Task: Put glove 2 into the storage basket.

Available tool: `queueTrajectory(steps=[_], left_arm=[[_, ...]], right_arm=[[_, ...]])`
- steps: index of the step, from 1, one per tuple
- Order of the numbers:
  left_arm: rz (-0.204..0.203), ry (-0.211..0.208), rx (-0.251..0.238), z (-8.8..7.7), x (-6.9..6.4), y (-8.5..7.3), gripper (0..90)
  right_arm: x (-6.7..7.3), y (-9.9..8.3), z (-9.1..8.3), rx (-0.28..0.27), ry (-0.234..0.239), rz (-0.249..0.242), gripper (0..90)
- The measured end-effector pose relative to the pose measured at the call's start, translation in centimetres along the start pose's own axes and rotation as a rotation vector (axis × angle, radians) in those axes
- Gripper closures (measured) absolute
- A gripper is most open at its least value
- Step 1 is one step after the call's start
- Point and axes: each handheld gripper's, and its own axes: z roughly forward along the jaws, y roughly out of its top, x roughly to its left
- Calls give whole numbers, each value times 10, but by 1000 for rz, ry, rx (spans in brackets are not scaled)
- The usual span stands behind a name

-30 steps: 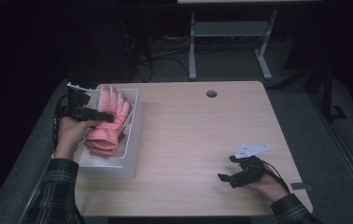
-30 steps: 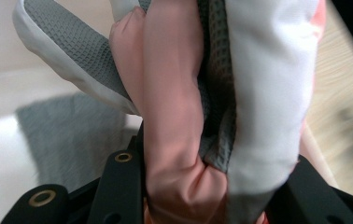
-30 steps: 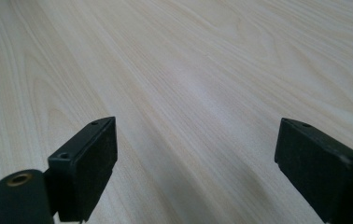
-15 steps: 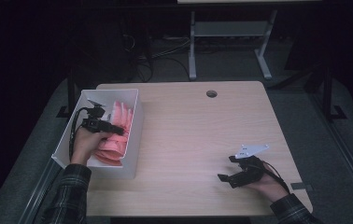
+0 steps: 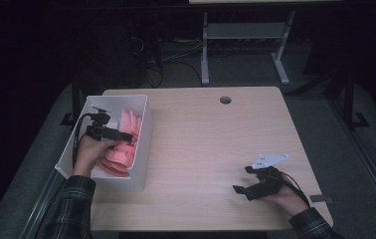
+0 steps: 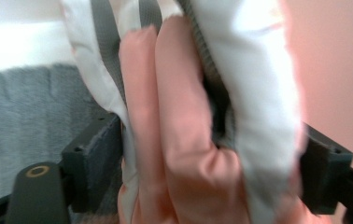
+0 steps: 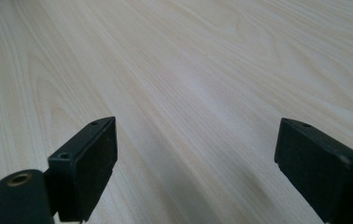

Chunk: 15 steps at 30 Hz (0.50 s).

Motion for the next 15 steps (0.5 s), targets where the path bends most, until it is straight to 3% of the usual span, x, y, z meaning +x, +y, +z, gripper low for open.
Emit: queueTrajectory(steps=[9,15], left_arm=[[54,16,-70,-36,-17,13,164],[106,8,-110,-56,-37,23,164]], right_arm=[[0,0,1,3,2,-9,132],[1,0,-1,1,0,-9,132]])
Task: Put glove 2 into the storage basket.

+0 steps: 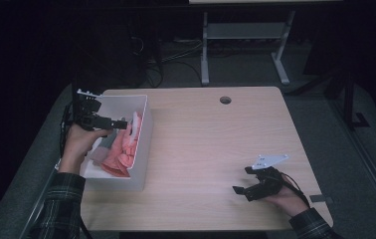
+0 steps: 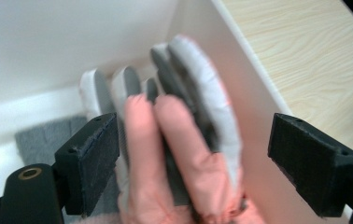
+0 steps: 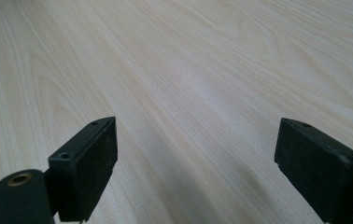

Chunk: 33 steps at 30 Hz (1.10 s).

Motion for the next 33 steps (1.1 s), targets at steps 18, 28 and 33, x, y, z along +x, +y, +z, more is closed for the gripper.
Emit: queueTrajectory(steps=[18,28,33], left_arm=[[187,-126,-61,13,-86,29,163],[264,-187,-40,42,-130,24,163],[296,-208,-22,57,-147,13,163]], right_arm=[[-1,-1,-1,2,-6,10,132],[-2,-3,-3,-2,-11,11,132],[-2,-4,-5,4,-13,23,131]])
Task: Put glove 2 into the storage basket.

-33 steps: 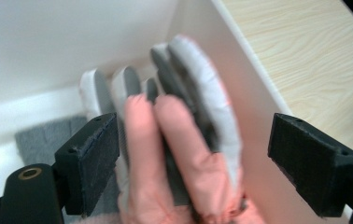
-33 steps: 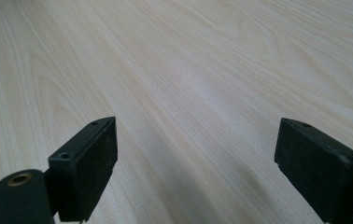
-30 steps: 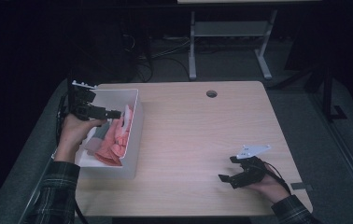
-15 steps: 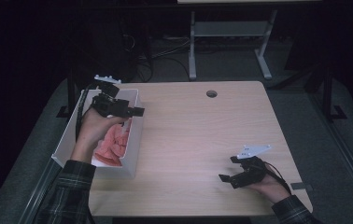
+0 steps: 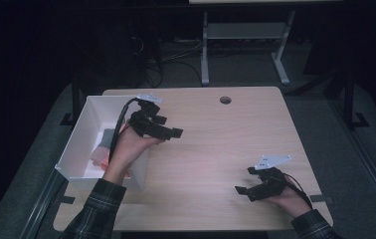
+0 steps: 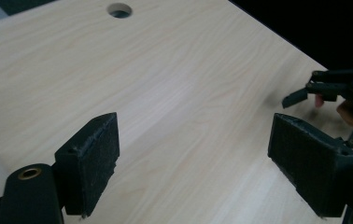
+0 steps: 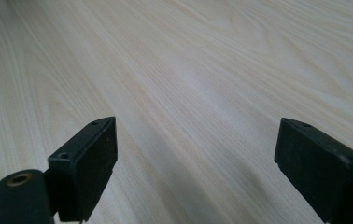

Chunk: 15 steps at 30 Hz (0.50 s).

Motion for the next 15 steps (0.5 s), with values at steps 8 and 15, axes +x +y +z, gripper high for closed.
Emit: queueTrajectory(steps=[8,15], left_arm=[[48,-10,13,24,-22,-18,163],[90,0,38,42,-37,-43,163]], right_arm=[[-1,-2,-1,-2,-10,1,124],[-1,-5,-3,-2,-20,5,123]])
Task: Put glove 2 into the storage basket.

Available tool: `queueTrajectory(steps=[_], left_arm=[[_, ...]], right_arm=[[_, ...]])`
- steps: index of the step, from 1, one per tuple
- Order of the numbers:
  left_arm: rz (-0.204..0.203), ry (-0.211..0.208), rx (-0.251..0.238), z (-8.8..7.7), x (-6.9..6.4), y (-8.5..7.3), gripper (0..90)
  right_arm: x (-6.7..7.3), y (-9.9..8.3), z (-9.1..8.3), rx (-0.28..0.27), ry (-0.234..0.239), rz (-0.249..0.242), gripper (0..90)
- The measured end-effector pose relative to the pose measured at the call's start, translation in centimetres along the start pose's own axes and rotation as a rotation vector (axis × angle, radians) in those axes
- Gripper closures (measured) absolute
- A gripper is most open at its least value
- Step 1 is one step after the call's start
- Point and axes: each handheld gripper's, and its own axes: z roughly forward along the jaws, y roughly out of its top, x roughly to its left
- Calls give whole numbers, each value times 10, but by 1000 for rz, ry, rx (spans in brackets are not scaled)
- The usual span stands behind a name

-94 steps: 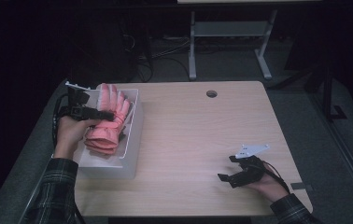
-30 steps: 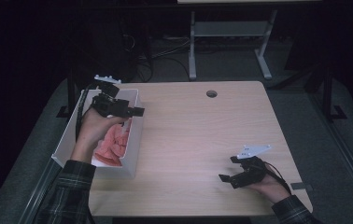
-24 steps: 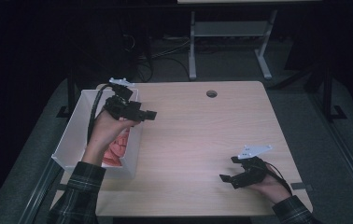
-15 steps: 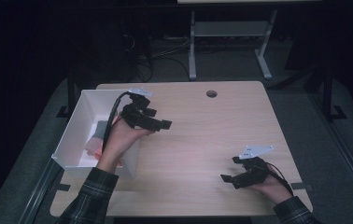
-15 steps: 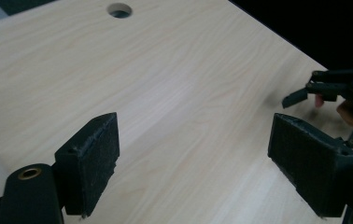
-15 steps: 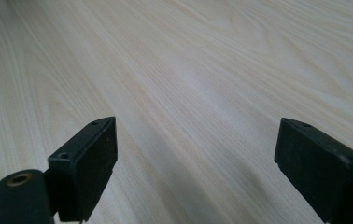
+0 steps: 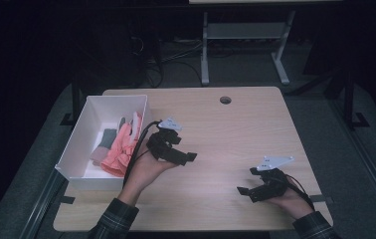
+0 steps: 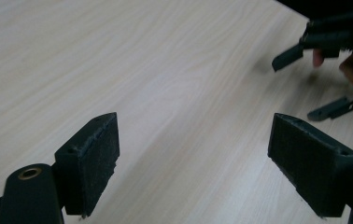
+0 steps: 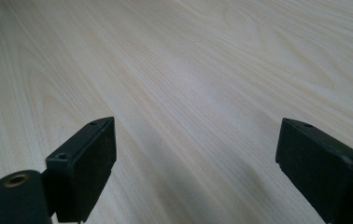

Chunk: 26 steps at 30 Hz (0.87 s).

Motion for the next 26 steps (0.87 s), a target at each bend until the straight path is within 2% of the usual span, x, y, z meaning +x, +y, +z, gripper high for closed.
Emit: queueTrajectory(steps=[4,8,13,14,17,20,26], left_arm=[[16,-4,-3,9,-5,-17,163],[32,-25,18,18,-7,-34,163],[55,-16,31,27,-10,-50,163],[71,-15,29,29,-10,-53,163],[71,-18,52,36,-13,-60,163],[104,-7,84,42,-15,-64,162],[120,-12,93,45,-16,-67,153]], right_arm=[[-1,-2,-1,-2,-5,-2,123],[-1,-3,-1,-1,-4,-2,123],[-2,-4,0,4,-12,-5,123],[-1,-4,0,4,-13,0,122],[-2,-4,0,5,-14,-5,122],[-2,-5,0,3,-11,-14,122],[0,-5,0,7,-10,-14,120]])
